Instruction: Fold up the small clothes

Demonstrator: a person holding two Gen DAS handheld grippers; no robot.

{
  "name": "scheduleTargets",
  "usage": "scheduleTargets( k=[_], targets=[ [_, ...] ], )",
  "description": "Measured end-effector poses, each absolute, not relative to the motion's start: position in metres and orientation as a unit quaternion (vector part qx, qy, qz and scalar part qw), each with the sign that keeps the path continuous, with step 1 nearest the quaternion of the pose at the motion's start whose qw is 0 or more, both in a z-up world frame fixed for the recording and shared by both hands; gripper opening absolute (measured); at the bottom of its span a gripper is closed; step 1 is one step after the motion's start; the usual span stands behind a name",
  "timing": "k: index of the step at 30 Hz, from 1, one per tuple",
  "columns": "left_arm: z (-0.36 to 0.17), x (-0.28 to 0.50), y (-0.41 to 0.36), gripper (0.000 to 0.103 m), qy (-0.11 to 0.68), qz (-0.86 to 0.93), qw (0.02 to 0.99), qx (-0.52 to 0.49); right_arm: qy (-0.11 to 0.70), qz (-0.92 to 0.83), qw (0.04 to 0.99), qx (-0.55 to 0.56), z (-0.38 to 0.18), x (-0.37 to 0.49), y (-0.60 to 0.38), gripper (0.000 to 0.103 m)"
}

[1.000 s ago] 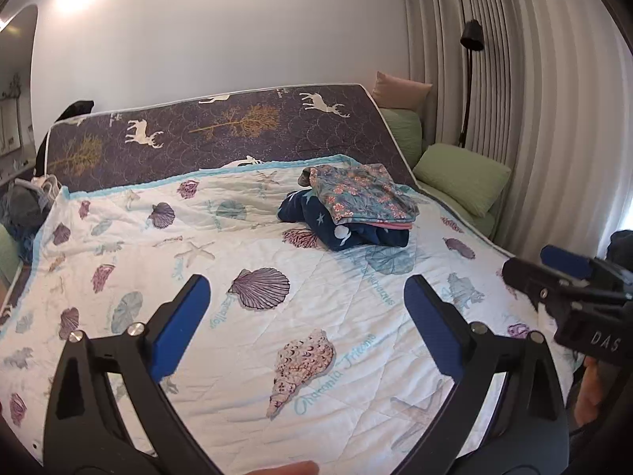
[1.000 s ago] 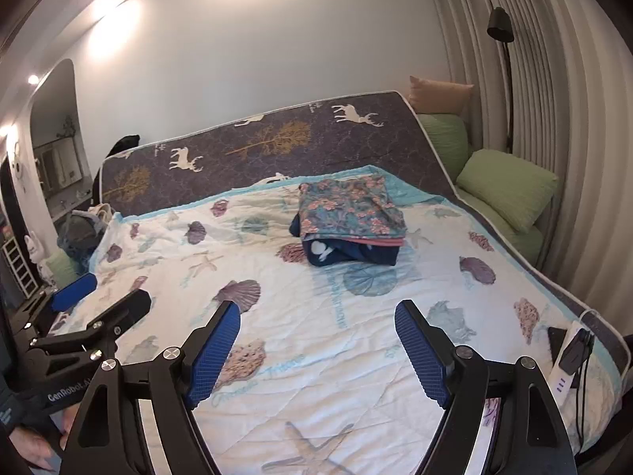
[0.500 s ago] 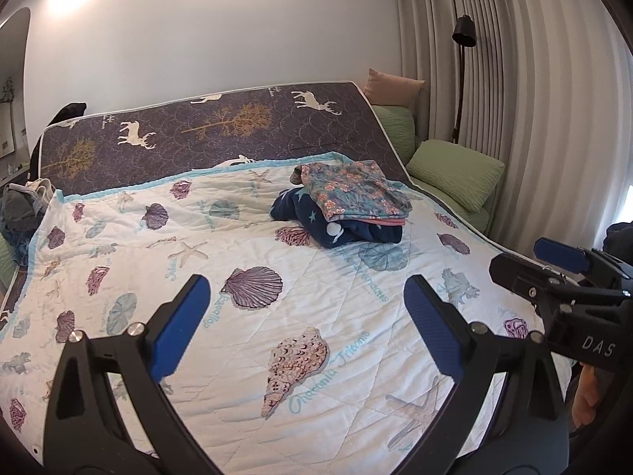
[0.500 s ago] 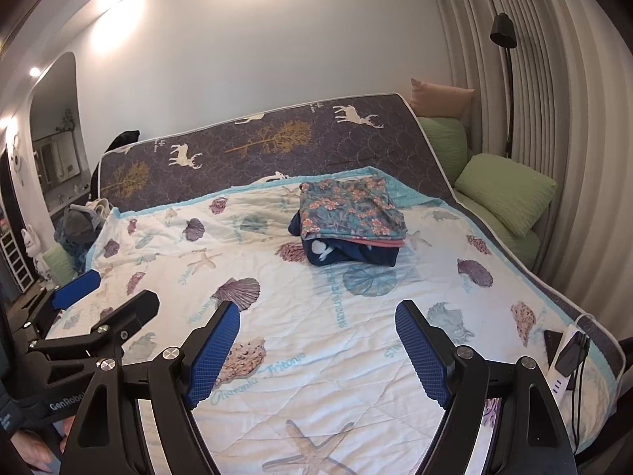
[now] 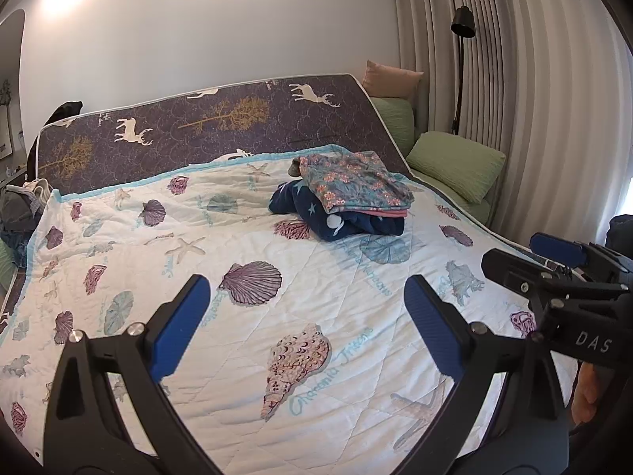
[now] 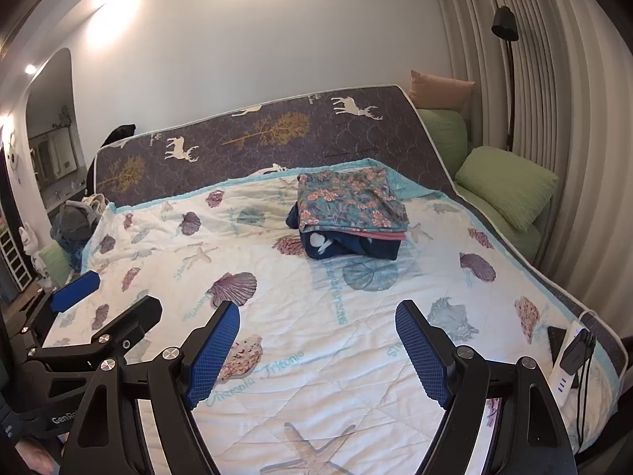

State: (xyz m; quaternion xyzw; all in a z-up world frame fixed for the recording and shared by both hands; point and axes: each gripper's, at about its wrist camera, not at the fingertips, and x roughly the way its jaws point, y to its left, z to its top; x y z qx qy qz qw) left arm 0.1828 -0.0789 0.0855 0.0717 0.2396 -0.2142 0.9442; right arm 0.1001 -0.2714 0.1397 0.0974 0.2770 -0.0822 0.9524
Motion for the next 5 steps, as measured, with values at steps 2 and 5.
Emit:
scheduleTargets(
  k=[2,5],
  targets=[
    [0.0845,0.1844,-0.0798,0.098,0.242,-0.212,0.944,0.073,0.277,-0.084,0.952,0.098,0.1394,0.1005,-0.2717,0.083],
    [0.0832,0.1864,-0.0791,0.098,0.244,-0.210,0.944,0.072,0.278,-0.087,0.952,0.099,0.1373,0.1014,-0.2729,0.083]
  ],
)
